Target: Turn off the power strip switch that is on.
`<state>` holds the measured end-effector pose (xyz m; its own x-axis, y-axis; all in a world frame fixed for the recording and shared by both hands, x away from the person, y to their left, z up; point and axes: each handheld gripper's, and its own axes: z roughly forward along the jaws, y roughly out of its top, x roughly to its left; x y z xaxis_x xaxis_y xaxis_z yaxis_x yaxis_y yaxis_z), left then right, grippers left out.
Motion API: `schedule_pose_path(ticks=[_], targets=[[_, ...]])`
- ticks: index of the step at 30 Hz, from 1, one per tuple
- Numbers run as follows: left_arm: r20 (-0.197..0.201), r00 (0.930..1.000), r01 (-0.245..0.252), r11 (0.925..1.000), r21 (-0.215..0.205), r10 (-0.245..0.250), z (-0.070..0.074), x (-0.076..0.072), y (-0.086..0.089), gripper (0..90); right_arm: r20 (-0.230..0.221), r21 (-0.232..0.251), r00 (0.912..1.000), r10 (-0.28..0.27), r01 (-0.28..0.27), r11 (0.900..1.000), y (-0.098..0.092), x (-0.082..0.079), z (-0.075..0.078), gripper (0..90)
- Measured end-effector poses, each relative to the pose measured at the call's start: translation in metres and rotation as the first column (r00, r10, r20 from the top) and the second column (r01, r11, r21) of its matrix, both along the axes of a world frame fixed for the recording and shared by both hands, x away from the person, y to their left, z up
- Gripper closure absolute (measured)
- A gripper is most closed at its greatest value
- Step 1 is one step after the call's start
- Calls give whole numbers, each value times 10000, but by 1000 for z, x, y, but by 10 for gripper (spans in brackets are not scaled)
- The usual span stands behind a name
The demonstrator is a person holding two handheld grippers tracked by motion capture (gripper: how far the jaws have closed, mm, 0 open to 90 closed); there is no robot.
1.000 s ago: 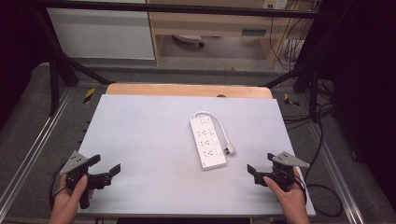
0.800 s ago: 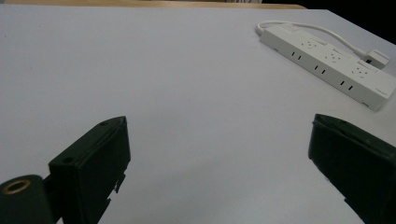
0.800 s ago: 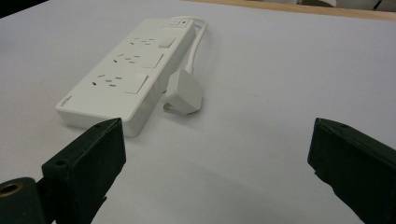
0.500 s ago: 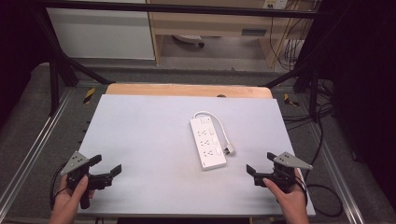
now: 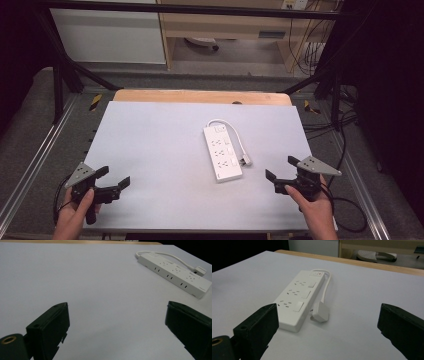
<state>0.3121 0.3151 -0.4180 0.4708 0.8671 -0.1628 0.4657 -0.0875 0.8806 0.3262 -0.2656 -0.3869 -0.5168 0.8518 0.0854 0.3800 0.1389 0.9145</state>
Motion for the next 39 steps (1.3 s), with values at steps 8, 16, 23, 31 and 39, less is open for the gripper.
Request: schedule_pose_path(ticks=[8,16,23,31,39], targets=[[59,10000,24,10000,5,-24,0,0,0,55,9,-52,10000,-3,3,10000,2,19,20,48],[36,10000,9,10000,12,-9,0,0,0,55,426,3,9990,-102,102,9999,6,29,42,68],[10,10000,-1,10000,2,1,0,0,0,55,850,34,9963,-109,106,9999,7,30,59,113],[8,10000,30,10000,39,-31,0,0,0,55,1337,-127,9909,125,-109,9999,12,32,74,287],[11,10000,37,10000,21,-37,0,0,0,55,1628,-390,9862,285,-224,9990,23,39,78,507]])
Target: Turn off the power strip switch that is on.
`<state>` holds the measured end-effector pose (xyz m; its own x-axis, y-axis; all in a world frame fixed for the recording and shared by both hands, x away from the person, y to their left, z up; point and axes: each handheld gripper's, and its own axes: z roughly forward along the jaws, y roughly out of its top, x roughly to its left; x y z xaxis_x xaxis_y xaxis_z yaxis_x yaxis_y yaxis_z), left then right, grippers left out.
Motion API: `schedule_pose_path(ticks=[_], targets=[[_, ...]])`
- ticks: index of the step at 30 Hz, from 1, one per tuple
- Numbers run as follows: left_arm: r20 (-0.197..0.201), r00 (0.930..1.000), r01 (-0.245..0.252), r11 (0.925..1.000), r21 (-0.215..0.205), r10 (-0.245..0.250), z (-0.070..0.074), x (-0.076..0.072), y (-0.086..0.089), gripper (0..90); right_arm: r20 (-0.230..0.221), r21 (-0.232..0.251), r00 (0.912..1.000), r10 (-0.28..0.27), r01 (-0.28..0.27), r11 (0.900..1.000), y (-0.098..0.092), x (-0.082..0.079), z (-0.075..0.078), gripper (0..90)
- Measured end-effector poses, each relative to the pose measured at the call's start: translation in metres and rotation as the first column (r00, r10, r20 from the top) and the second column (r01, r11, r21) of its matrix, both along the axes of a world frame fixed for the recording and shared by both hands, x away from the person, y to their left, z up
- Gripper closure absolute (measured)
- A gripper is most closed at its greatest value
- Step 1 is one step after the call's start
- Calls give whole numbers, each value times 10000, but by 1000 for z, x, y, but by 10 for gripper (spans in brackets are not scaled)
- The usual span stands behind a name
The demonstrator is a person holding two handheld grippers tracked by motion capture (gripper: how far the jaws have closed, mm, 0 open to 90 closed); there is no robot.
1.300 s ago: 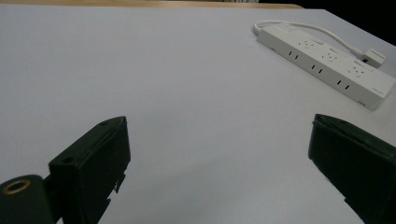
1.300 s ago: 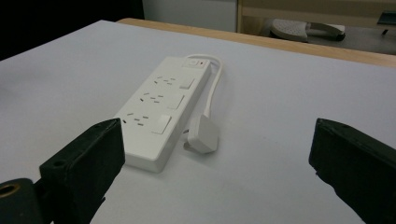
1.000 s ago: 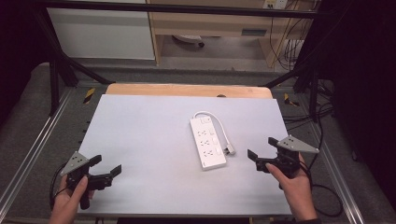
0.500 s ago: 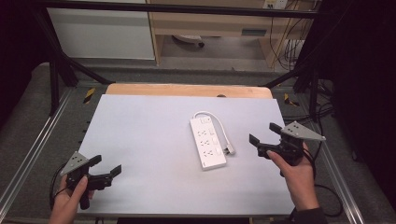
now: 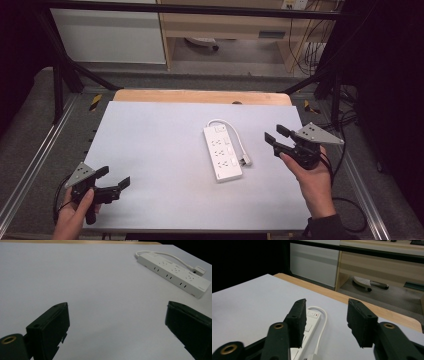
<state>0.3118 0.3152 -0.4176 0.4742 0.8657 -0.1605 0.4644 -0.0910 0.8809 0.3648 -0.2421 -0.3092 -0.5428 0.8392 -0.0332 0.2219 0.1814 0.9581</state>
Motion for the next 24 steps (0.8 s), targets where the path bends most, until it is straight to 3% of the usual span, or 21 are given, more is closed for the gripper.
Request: schedule_pose_path(ticks=[3,14,24], targets=[[5,10000,10,10000,-35,-10,0,0,0,55,81,-87,10000,18,-17,10000,8,7,0,599],[8,10000,43,10000,-90,-43,0,0,0,55,514,129,9987,70,-76,9999,17,20,3,785],[16,10000,80,9999,-74,-80,0,-1,-1,55,735,-59,9971,198,-195,9998,31,36,3,876]])
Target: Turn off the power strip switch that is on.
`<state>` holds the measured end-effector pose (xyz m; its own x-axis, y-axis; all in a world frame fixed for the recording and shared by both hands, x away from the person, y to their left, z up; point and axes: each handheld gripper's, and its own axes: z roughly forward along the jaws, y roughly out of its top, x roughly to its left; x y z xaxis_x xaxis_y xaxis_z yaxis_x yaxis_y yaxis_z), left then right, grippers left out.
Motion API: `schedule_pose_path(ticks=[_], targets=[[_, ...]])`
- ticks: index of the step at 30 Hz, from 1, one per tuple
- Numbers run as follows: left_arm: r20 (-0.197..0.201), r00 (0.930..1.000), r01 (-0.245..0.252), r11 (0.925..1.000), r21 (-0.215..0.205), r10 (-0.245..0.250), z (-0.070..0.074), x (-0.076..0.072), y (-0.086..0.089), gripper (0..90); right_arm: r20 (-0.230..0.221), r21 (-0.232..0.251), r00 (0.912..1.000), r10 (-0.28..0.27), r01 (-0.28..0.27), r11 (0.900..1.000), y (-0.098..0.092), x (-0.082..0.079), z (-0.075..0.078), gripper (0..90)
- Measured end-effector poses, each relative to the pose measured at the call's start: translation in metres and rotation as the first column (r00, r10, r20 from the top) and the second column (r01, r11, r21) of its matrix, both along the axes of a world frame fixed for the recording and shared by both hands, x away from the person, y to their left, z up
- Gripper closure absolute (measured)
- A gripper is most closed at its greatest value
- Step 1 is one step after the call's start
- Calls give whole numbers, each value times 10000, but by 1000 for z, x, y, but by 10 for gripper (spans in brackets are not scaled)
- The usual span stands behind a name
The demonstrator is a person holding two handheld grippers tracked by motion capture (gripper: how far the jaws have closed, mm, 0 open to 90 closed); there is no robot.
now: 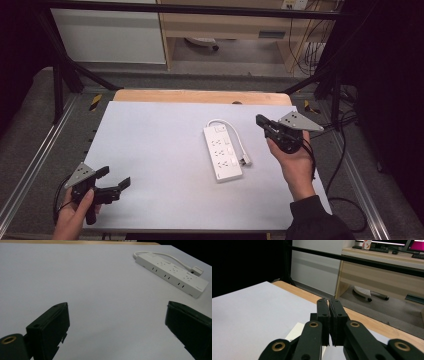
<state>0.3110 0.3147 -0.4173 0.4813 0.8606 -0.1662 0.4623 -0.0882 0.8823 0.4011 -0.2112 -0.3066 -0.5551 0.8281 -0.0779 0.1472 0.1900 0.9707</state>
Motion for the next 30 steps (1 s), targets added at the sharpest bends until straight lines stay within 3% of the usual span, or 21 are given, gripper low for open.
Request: schedule_pose_path(ticks=[8,20,30], targets=[[-35,10000,13,10000,-69,-13,0,0,0,55,-88,105,10000,-32,33,9999,4,12,0,900],[-45,10000,-61,10000,-14,61,0,0,1,55,-240,-146,9997,58,-62,9999,10,27,-5,900],[-29,10000,-46,10000,-3,46,0,0,1,55,-632,-204,9980,-35,23,9998,17,41,-14,900]])
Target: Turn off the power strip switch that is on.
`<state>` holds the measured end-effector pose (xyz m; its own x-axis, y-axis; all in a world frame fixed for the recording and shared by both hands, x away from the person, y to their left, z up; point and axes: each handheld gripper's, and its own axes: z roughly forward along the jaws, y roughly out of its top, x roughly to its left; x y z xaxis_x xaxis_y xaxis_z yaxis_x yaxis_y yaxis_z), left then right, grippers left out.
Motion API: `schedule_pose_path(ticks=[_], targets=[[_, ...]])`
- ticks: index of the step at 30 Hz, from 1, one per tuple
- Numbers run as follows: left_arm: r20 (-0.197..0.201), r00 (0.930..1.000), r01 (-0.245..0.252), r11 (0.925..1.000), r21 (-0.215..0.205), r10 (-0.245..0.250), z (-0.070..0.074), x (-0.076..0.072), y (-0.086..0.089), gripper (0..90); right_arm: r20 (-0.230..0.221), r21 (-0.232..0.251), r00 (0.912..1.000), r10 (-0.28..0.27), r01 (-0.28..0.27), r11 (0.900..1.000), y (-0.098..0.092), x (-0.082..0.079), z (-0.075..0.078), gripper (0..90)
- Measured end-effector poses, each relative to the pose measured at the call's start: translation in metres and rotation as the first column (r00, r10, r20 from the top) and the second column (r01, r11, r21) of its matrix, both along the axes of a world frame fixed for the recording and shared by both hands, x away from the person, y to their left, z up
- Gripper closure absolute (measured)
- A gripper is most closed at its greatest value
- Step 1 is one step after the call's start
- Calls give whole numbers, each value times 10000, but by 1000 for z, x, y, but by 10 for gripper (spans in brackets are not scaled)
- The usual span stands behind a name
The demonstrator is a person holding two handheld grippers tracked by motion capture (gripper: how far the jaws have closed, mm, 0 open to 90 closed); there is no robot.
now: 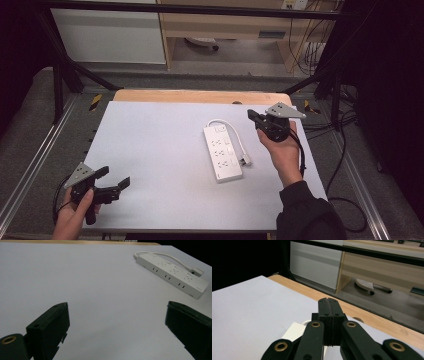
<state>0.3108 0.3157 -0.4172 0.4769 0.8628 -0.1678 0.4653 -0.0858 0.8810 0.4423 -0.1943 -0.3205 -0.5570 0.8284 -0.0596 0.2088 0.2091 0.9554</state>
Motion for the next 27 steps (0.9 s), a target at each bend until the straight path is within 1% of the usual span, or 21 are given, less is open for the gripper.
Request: schedule_pose_path(ticks=[7,11,14,17,21,27], targets=[[-18,10000,-9,10000,-9,9,0,0,0,55,-286,-198,9996,-59,53,9998,4,8,-7,900],[-21,10000,-12,10000,-5,12,0,0,-1,55,-460,-454,9989,-15,-6,9990,8,13,-11,900],[-28,10000,14,10000,16,-14,-1,0,-1,55,-505,-514,9987,-8,-18,9987,10,16,-12,900],[-29,10000,16,10000,15,-16,-1,0,-1,55,-535,-475,9986,-8,-17,9989,11,19,-13,900],[-35,10000,25,10000,24,-25,-1,0,-1,55,-709,-635,9975,24,-69,9980,13,21,-17,900],[-34,10000,25,10000,15,-25,-1,0,-1,55,-933,-704,9956,75,-141,9974,18,26,-23,900]])
